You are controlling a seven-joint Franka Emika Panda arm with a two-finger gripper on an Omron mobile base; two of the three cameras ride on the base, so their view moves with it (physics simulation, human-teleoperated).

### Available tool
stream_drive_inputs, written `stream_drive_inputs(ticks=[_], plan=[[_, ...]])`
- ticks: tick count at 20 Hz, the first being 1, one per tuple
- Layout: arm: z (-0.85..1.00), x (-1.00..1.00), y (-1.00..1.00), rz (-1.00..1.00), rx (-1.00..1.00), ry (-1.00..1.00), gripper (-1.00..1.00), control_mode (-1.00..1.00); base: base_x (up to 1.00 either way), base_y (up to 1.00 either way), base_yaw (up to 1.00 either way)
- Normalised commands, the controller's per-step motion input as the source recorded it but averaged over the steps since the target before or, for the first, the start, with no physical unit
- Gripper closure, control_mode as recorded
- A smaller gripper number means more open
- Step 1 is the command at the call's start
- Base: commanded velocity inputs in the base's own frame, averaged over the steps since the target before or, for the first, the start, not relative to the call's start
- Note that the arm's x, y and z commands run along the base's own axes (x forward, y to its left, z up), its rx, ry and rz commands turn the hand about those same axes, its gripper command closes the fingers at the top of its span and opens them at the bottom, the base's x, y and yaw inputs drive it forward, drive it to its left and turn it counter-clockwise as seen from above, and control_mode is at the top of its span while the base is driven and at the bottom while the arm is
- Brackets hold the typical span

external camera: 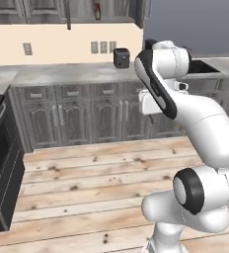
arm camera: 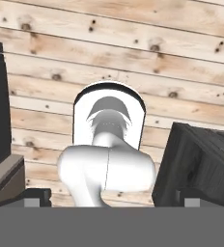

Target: Move the hot dog bun to the plate on the dining table and place the condiment next to that plate. Then navigate to the fridge and take the sausage and place it on the plate as well.

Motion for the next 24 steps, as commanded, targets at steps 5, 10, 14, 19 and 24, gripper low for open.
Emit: stream_drive_inputs(ticks=[5,10,14,19,24], plan=[[0.00,0.00,0.00,0.00,0.00,0.00,-1.00,1.00,1.00,0.32,-0.06],[0.00,0.00,0.00,0.00,0.00,0.00,-1.00,1.00,1.00,0.27,-0.07],[0.00,0.00,0.00,0.00,0.00,0.00,-1.00,1.00,1.00,0.21,-0.12],[0.00,0.00,0.00,0.00,0.00,0.00,-1.00,1.00,1.00,0.23,-0.11],[0.00,0.00,0.00,0.00,0.00,0.00,-1.00,1.00,1.00,0.22,-0.09]])
